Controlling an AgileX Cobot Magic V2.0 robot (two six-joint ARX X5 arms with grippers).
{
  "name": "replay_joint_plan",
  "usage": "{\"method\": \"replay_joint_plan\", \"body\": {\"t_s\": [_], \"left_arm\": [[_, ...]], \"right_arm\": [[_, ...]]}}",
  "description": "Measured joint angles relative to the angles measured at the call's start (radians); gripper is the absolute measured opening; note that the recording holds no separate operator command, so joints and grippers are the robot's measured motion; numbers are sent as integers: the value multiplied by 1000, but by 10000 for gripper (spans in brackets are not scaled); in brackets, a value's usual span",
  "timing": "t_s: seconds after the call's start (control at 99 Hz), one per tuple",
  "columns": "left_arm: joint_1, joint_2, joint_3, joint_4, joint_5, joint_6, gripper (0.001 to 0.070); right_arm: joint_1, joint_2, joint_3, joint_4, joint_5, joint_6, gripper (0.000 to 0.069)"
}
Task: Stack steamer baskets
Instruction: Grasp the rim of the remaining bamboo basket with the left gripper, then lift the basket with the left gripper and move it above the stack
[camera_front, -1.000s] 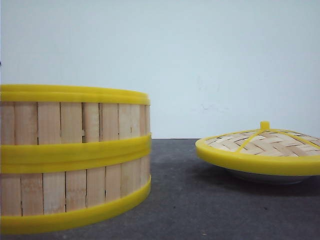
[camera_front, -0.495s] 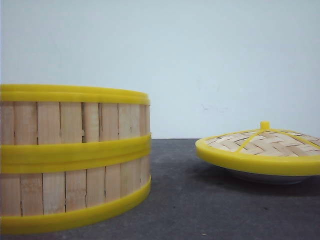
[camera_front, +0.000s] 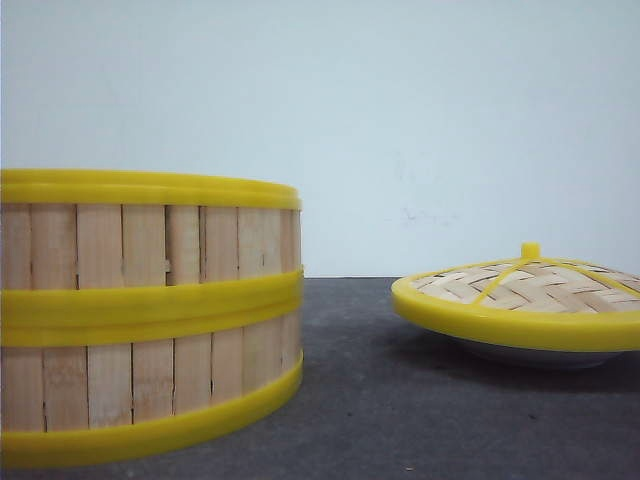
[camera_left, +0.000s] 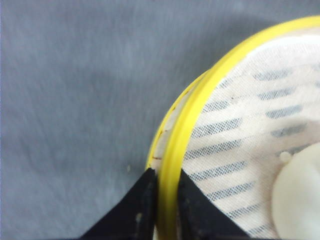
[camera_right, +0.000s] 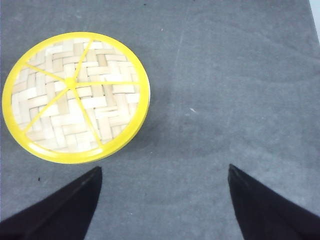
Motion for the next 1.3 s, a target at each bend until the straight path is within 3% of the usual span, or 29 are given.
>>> {"method": "replay_joint_plan", "body": {"t_s": [0.273, 0.505, 0.839, 1.091, 1.304], "left_arm": [[-1, 0, 231, -155, 13, 2, 28], [-9, -6, 402, -368, 154, 21, 28], [-109, -196, 407, -526, 166, 74, 28], [-225, -375, 407, -670, 167, 116, 28], [-291, -526, 311, -674, 166, 124, 28]], "right_arm": [[0, 0, 0, 0, 0, 0, 494], [0, 0, 0, 0, 0, 0, 494], [0, 0, 0, 4, 0, -1, 494], [1, 0, 0, 4, 0, -1, 494], [1, 0, 0, 4, 0, -4, 494]]}}
